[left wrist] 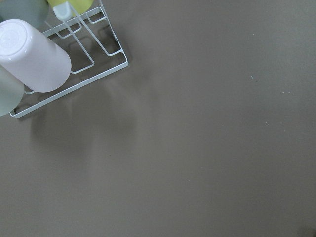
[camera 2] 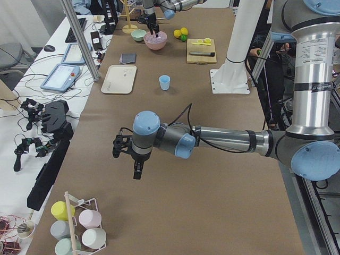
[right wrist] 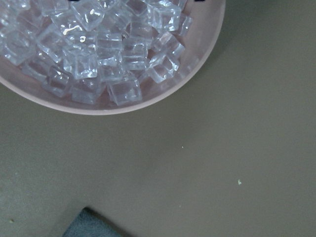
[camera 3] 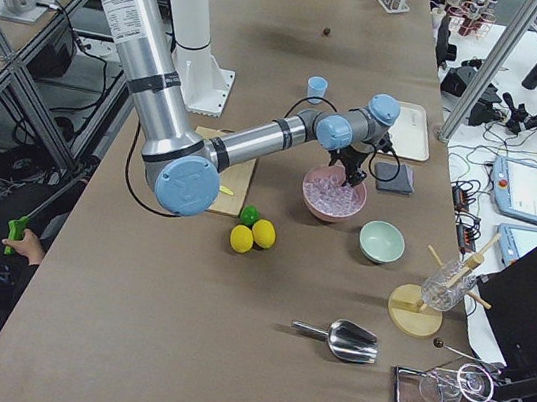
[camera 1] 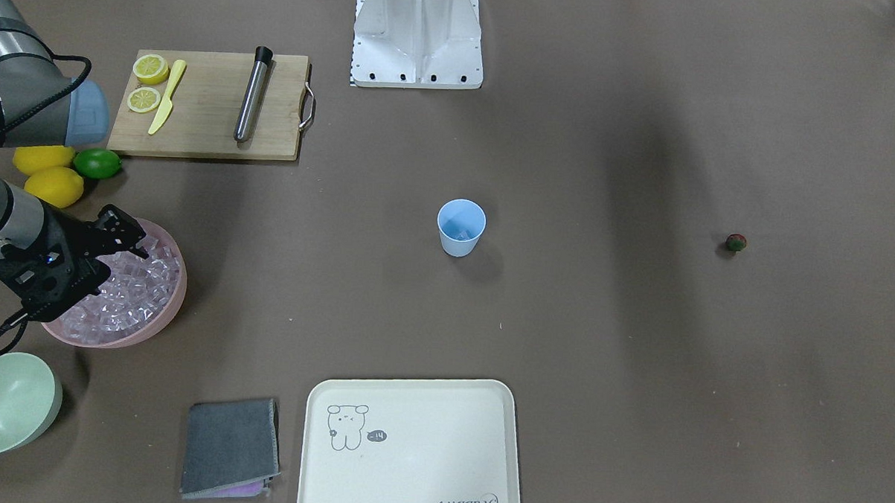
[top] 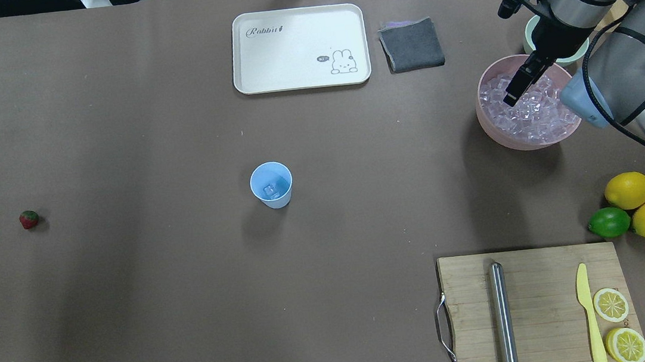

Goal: Put ice and strawberries in cup
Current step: 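Lower the right gripper into the ice and grasp another cube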

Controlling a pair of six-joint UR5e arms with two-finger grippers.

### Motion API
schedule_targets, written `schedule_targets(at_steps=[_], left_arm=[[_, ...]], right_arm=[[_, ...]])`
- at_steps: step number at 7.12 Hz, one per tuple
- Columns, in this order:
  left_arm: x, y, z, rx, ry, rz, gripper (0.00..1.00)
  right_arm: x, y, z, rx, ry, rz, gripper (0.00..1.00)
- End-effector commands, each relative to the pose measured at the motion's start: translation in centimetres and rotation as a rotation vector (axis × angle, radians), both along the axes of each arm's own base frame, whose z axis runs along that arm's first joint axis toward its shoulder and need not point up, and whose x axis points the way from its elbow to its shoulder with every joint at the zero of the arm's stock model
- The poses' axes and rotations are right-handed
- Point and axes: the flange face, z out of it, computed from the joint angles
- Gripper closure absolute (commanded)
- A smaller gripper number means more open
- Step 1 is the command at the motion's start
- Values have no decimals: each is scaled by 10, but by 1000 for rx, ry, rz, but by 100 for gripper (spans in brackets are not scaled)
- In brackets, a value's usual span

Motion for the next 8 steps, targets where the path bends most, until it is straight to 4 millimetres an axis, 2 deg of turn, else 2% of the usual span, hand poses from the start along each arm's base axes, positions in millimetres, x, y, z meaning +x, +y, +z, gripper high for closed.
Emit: schedule_targets(at_steps=[1,2,3,8], left_arm=[[0,1,1,0,0,0,2],[0,2,1,-2,0,-1,2],[0,0,-1,2,0,-1,2],[0,-4,-3,2,0,-1,2]], right_arm=[[-12,1,12,-30,12,-14,20],[-18,2,15,-37,16,-21,20],[-22,2,18,-48,17,-26,26],[-34,6,25,-87,-5,-56,26]])
